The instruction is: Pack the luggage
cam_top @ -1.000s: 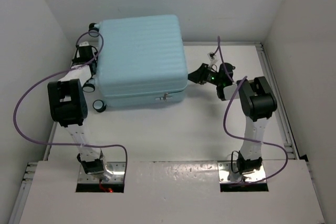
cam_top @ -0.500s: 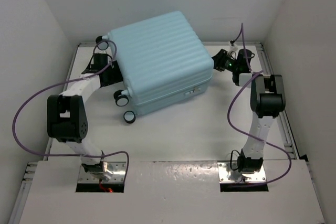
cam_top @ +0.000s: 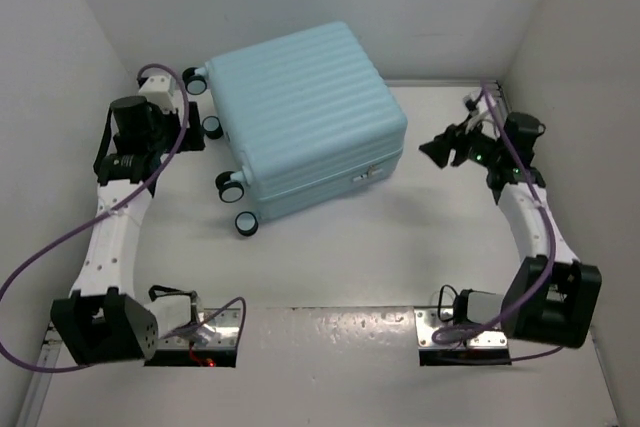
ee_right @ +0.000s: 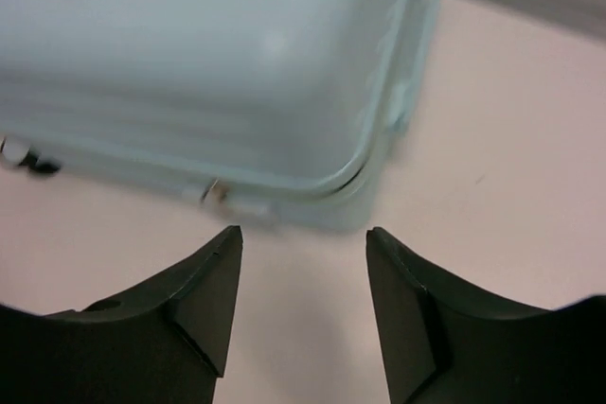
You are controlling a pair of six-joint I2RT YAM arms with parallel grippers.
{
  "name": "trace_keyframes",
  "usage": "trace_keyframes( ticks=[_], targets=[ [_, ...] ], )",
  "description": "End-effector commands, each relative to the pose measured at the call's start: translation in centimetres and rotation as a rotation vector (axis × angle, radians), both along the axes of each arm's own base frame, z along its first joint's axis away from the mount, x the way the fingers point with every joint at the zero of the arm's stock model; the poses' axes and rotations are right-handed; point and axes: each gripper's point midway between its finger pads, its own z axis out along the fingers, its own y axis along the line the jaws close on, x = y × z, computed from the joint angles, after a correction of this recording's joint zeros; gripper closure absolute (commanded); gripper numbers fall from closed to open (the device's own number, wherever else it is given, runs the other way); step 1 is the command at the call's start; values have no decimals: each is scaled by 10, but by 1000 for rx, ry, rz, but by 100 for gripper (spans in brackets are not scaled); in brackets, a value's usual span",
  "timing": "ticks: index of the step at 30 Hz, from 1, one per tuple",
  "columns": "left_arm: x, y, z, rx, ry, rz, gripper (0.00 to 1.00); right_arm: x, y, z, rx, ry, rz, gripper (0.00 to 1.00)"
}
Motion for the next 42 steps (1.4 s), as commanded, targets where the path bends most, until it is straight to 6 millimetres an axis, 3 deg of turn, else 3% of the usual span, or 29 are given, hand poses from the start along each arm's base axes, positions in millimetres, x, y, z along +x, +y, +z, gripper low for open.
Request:
trace_keyframes(
  ticks=[1,2,6,7,8,9,10,11,12,14,15,17,19,21,23,30,37,42],
  targets=[
    [-26,-43,11,106,-37,-231,2,-66,35,-54,-78,121,158,45],
    [-31,-52,8,111,-30,-266,5,-79,50,-75,-110,167,178,46],
    [-38,-68,7,167,-12,-270,8,-100,81,-108,-208,183,114,52],
    [-39,-72,7,179,-12,-273,8,-99,71,-124,-224,233,2,52],
    [-41,-70,7,194,-12,-253,8,-90,84,-110,-219,130,-1,54],
    [-43,-71,10,201,-21,-249,8,-80,71,-114,-263,105,-112,55],
    [-42,-72,8,200,-22,-239,8,-90,77,-130,-273,125,-117,55],
    [-44,-72,5,207,-18,-235,8,-92,89,-128,-275,100,-108,55],
    [-44,-74,5,211,-19,-237,8,-77,78,-123,-295,49,-225,55],
    [-46,-76,6,195,-29,-228,8,-75,97,-118,-267,22,-237,55],
    [-47,-74,1,199,-16,-221,8,-65,88,-116,-239,30,-361,57],
    [-49,-75,-1,188,-14,-216,8,-52,95,-100,-165,36,-464,62],
    [-51,-73,-5,192,-15,-207,8,-49,95,-108,-167,88,-525,65],
    [-53,-73,-6,184,-15,-204,8,-46,104,-101,-136,74,-521,63],
    [-52,-73,-9,184,-15,-204,8,-41,116,-88,-73,58,-519,53],
    [-50,-73,-11,183,-25,-203,6,-30,132,-91,-31,119,-496,51],
    [-49,-64,-20,184,-14,-174,6,-16,123,-108,-98,112,-539,51],
    [-48,-64,-22,175,-14,-170,6,-1,112,-97,-87,56,-576,51]
  ],
)
